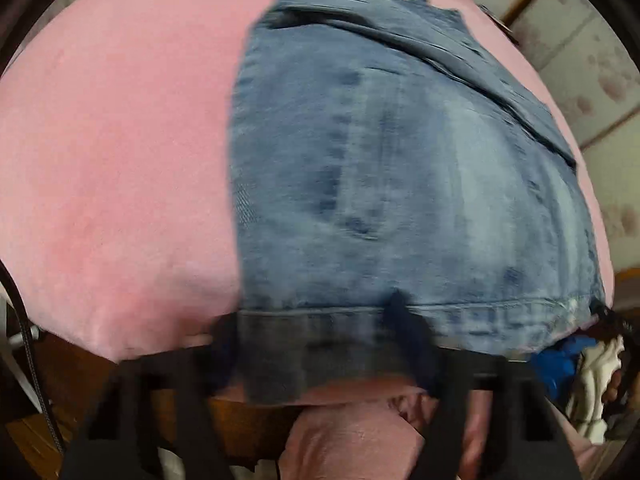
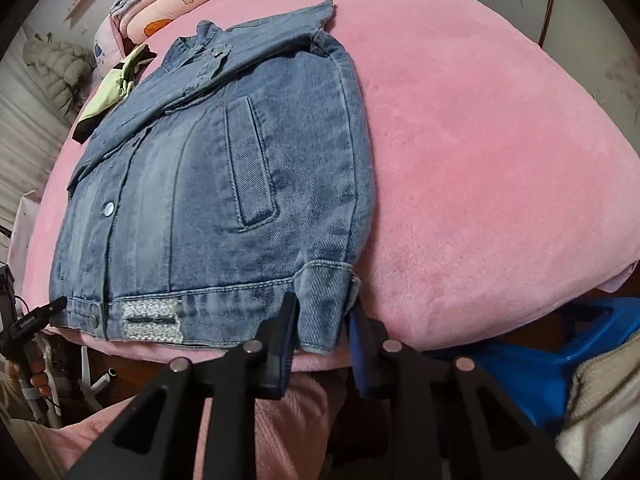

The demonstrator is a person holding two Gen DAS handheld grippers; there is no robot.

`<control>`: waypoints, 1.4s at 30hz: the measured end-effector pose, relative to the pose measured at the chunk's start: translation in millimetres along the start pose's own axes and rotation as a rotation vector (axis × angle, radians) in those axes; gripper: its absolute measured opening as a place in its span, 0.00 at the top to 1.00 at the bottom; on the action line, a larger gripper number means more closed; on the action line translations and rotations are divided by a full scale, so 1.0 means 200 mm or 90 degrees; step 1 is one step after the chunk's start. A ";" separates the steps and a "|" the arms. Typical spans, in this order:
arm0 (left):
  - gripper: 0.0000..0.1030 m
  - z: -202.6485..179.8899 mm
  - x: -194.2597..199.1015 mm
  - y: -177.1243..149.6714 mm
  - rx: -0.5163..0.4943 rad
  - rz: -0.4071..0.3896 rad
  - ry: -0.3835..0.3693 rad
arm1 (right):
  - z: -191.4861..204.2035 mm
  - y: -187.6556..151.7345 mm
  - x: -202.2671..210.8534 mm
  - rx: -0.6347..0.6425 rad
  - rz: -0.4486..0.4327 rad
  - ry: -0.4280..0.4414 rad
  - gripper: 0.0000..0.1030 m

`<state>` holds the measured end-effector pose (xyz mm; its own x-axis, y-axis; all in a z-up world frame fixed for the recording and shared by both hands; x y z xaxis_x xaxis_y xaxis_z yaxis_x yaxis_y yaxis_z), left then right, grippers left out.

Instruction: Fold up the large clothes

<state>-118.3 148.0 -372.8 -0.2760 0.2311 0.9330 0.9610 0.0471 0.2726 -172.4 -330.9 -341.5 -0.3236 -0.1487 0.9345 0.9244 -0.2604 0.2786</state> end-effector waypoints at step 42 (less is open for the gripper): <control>0.89 -0.24 0.18 1.56 0.193 -0.203 0.049 | 0.22 1.61 0.04 -0.101 -0.143 0.208 0.94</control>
<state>170.8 125.3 -243.1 -0.5495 0.0866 0.8310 0.7865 0.3894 0.4794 132.1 -374.2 -234.9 -0.5833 -0.3600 0.7281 0.7900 -0.4599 0.4055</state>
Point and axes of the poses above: each gripper's, at about its wrist camera, not at the fingertips, and x roughly against the way its jaws point, z to its left, y to its top, the point moved 4 cm from there along -x, roughly the way its jaws point
